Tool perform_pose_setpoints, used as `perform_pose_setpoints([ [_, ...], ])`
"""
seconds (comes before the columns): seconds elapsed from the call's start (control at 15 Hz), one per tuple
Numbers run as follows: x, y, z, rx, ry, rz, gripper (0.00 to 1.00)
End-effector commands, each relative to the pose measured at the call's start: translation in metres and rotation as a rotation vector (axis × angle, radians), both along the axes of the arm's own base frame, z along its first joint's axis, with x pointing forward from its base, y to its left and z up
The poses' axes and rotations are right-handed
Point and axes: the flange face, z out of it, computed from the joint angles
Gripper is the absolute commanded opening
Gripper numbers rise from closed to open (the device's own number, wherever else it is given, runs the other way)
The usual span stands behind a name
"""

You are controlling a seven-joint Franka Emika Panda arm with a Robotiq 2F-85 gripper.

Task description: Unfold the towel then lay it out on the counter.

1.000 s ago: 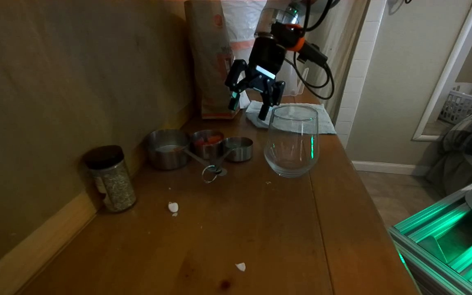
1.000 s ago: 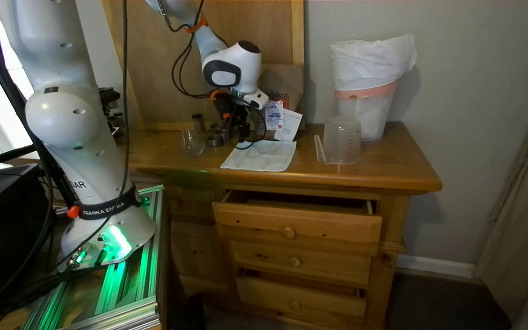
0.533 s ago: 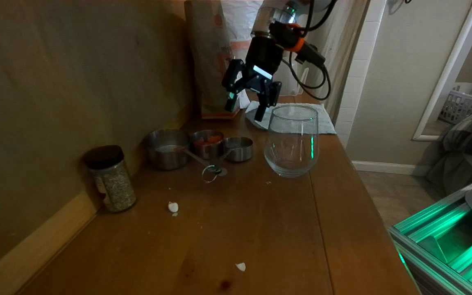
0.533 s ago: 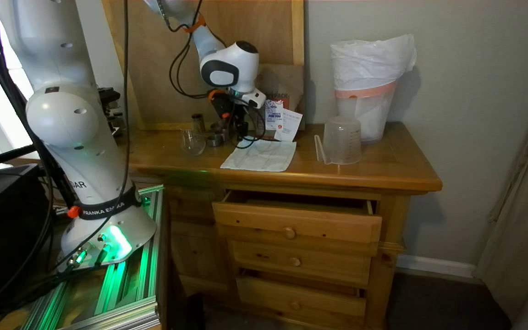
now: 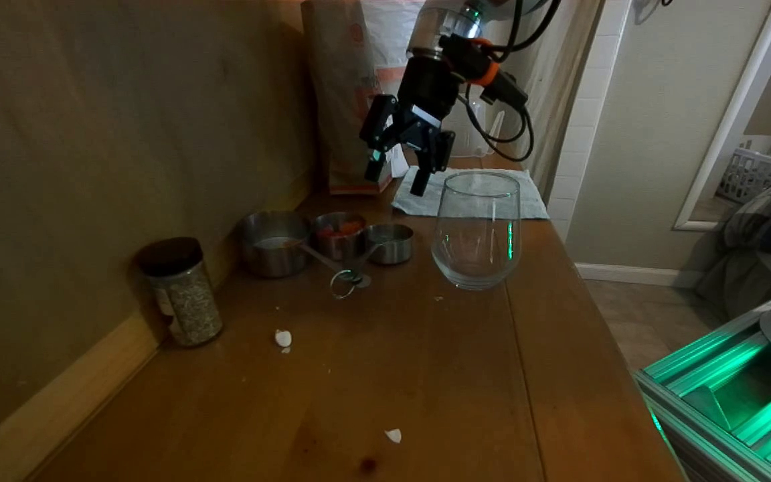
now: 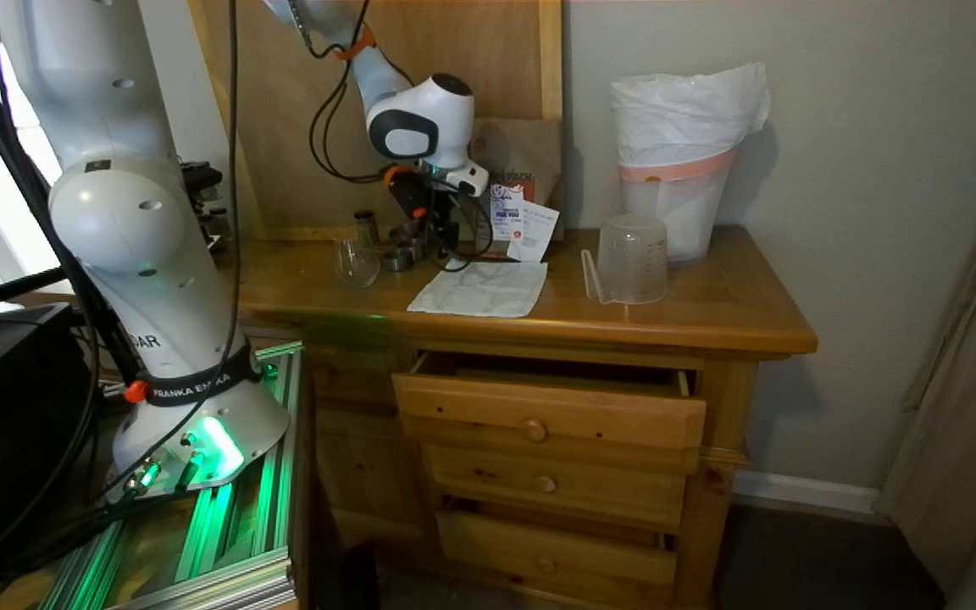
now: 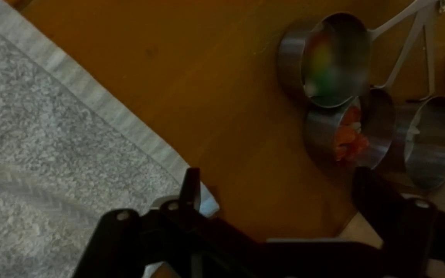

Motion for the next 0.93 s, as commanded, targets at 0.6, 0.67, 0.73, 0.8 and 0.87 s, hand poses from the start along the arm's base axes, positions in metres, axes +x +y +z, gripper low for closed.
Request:
perform_pose_setpoints([
  [0.6, 0.022, -0.105, 0.113, -0.229, -0.278, 0.083, 1.0],
  [0.67, 0.021, -0.112, 0.122, -0.242, -0.29, 0.093, 1.0],
  [0.73, 0.017, -0.117, 0.131, -0.246, -0.293, 0.103, 1.0],
  [0.8, 0.015, -0.12, 0.138, -0.254, -0.288, 0.111, 1.0],
  [0.87, 0.013, -0.124, 0.145, -0.259, -0.29, 0.114, 1.0],
])
